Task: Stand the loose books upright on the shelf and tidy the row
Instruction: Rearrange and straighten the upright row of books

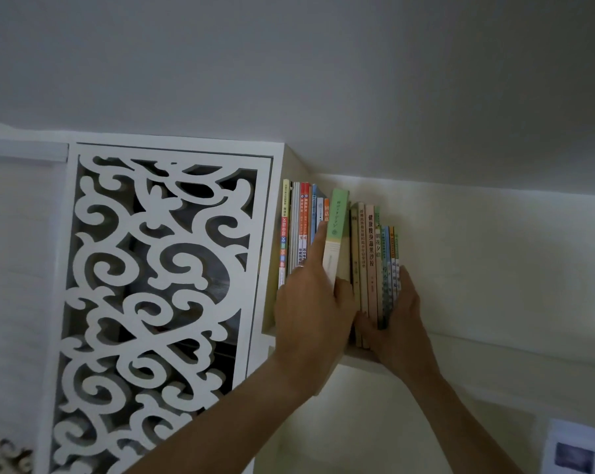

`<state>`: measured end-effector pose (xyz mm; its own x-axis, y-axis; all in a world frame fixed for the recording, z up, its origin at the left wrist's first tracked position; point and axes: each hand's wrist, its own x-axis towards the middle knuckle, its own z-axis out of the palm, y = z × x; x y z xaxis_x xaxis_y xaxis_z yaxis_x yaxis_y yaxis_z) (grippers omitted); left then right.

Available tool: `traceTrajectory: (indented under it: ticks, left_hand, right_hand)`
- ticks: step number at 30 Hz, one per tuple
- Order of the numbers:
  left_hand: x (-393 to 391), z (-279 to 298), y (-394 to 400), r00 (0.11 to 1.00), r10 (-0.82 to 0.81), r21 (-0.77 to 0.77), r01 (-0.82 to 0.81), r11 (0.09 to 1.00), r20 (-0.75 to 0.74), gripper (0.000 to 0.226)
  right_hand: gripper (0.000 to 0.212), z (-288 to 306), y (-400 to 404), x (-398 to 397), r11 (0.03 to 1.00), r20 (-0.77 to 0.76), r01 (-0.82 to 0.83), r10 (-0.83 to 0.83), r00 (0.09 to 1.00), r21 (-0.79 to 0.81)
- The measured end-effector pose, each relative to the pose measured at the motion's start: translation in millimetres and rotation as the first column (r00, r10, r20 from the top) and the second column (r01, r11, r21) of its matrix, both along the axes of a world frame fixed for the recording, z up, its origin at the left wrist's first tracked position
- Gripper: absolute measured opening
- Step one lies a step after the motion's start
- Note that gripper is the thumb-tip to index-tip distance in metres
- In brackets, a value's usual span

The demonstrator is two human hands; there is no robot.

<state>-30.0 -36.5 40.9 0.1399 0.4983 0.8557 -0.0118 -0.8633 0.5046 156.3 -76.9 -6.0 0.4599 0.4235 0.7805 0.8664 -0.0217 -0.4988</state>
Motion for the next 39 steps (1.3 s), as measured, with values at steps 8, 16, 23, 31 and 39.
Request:
traceTrajectory:
  ticks: [8,16,23,31,39]
  left_hand:
    - [-52,5,14,0.996,0.093,-0.056,-0.092,0.994,0.000,0.065]
    - [-71,2,25,0.996,0.081,-0.049,-0.082,0.995,-0.023,0.061]
    - [-67,6,18,1.000,0.028,-0.030,-0.028,0.999,0.008,0.058]
    - [-45,22,15,0.999,0.027,0.036,-0.028,0.999,0.018,0.062]
    - [20,14,27,1.000,0.011,-0.036,-0.011,0.999,0.011,0.057]
  right_hand:
    - [0.125,0,39,-48,0.955,-0.092,0.289,-0.283,0.955,0.063]
    - [0.153,17,50,-53,0.925,-0.224,0.376,-0.357,0.907,0.048]
    - [0.134,23,45,-54,0.906,-0.090,0.410,-0.402,0.911,0.102]
    - [0.132,25,37,-47,0.873,-0.124,0.453,-0.436,0.891,0.184]
    - [0.129,19,29,-35,0.867,-0.115,0.473,-0.459,0.881,0.160]
